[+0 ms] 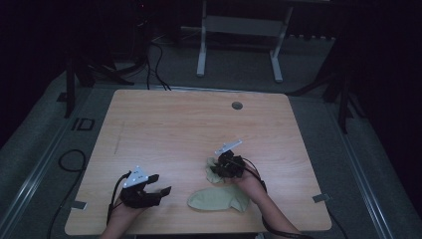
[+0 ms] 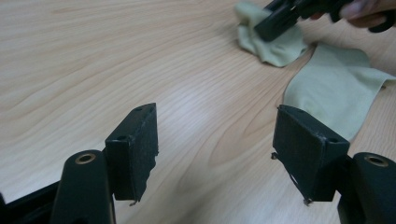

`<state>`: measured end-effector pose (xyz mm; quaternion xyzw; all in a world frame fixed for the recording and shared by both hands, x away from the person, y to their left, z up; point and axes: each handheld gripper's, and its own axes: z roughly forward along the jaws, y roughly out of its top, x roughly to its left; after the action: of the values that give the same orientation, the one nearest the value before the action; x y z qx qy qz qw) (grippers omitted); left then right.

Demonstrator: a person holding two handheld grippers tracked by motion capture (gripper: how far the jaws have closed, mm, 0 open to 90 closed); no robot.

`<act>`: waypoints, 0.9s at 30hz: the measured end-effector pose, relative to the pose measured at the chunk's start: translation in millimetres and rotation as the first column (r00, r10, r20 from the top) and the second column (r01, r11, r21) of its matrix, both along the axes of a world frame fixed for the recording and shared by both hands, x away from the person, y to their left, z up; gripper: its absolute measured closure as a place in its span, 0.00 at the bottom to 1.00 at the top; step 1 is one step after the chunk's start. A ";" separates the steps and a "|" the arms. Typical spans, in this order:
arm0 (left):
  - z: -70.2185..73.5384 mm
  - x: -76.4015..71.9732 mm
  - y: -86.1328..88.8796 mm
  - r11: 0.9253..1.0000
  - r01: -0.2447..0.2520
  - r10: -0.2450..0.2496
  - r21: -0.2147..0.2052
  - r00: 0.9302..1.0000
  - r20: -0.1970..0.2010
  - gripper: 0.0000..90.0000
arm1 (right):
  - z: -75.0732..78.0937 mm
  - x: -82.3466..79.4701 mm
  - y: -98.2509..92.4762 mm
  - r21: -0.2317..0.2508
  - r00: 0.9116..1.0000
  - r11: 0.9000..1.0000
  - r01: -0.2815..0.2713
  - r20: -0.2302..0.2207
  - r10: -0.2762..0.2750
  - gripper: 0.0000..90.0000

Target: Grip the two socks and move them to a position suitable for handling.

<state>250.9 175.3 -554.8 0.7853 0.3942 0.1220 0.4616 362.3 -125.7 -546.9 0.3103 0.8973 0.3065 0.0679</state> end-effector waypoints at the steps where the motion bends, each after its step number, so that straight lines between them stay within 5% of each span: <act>1: 0.3 2.9 -3.6 1.000 0.009 -0.009 0.003 1.000 -0.003 0.35 | -1.1 0.7 -0.6 0.010 1.000 1.000 0.000 0.005 0.000 0.86; 5: 1.5 14.6 -17.4 0.999 0.040 -0.040 -0.001 0.999 -0.016 0.35 | -1.4 0.5 0.8 0.001 1.000 1.000 -0.002 0.010 0.002 0.82; 7: 2.7 20.7 -24.1 0.998 0.055 -0.055 -0.005 0.998 -0.021 0.35 | 0.8 1.2 1.9 -0.006 1.000 1.000 -0.009 0.001 0.009 0.68; 12: 5.4 37.5 -42.2 0.997 0.077 -0.077 -0.016 0.996 -0.040 0.35 | 26.0 -0.7 -6.6 0.038 0.998 0.999 0.011 0.059 -0.014 0.57; 15: 4.7 50.7 -59.3 0.995 0.102 -0.102 -0.011 0.994 -0.048 0.36 | 37.0 -3.7 -11.0 0.071 0.998 0.997 0.018 0.064 -0.022 0.57; 19: -0.2 69.2 -82.4 0.991 0.128 -0.126 0.040 0.990 -0.063 0.41 | 25.4 -9.0 -7.0 0.022 0.999 1.000 -0.003 0.054 0.002 0.60; 27: -8.9 90.3 -106.1 0.975 0.186 -0.174 0.121 0.979 -0.101 0.56 | 2.3 -7.9 -9.7 -0.011 1.000 1.000 -0.007 0.023 0.007 0.88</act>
<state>341.2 69.1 -563.7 0.8508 0.3328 0.0695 0.4006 354.3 -135.4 -544.6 0.3032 0.8992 0.3056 0.0788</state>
